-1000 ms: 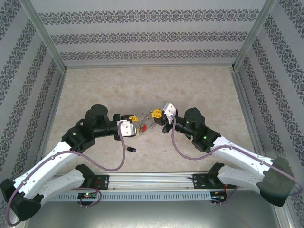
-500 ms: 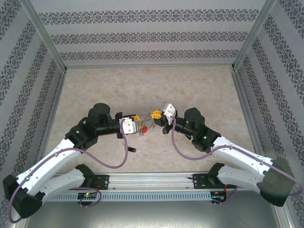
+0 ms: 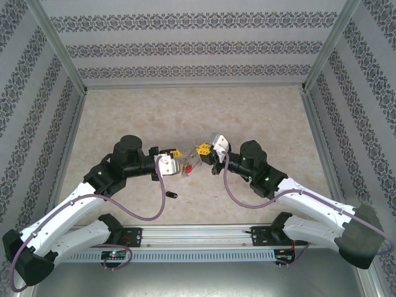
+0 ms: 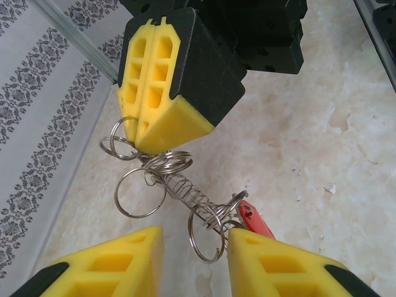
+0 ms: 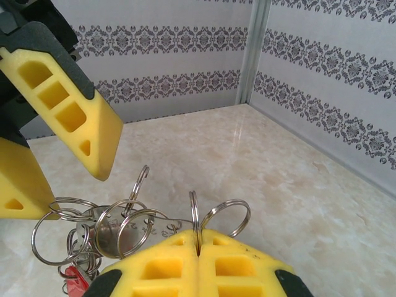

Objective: Put the keys on the keyring

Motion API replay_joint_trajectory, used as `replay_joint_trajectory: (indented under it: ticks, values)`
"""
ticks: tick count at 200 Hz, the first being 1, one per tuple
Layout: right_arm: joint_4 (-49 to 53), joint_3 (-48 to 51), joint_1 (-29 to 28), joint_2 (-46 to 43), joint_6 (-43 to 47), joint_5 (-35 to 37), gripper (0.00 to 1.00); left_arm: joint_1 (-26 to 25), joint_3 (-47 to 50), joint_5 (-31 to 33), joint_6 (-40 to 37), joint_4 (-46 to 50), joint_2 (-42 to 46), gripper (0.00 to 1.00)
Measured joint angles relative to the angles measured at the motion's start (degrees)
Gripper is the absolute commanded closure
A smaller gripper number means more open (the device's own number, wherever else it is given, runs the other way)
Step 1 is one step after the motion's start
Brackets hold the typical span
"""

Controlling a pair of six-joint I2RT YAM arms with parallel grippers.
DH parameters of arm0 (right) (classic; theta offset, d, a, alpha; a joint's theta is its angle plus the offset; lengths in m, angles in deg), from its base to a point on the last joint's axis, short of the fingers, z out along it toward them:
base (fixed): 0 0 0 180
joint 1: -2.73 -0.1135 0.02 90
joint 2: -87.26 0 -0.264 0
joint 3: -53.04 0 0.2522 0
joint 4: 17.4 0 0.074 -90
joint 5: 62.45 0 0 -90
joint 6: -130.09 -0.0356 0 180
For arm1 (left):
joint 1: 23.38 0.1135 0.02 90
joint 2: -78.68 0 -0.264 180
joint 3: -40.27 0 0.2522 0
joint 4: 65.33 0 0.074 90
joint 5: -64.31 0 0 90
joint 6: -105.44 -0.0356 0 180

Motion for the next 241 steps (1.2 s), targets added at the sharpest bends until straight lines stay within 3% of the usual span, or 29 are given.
replay_joint_trajectory:
  ticks: [45,77,140,192,241]
  values:
    - [0.0,0.0,0.0,0.0,0.0,-0.5,1.0,0.0,1.1,0.9,-0.8,0.0,-0.9,0.64]
    - [0.0,0.0,0.0,0.0,0.0,-0.6,1.0,0.0,1.5,0.9,-1.0,-0.1,-1.4,0.73]
    - [0.0,0.0,0.0,-0.1,0.0,-0.6,1.0,0.0,1.5,0.8,-1.0,-0.1,-1.4,0.8]
    - [0.2,0.0,0.0,-0.6,0.0,-0.6,1.0,0.0,1.5,0.8,-1.0,-0.1,-0.7,0.69]
    - [0.2,0.0,0.0,-0.6,0.0,-0.6,1.0,0.0,1.5,0.5,-1.0,-0.6,-0.1,0.68]
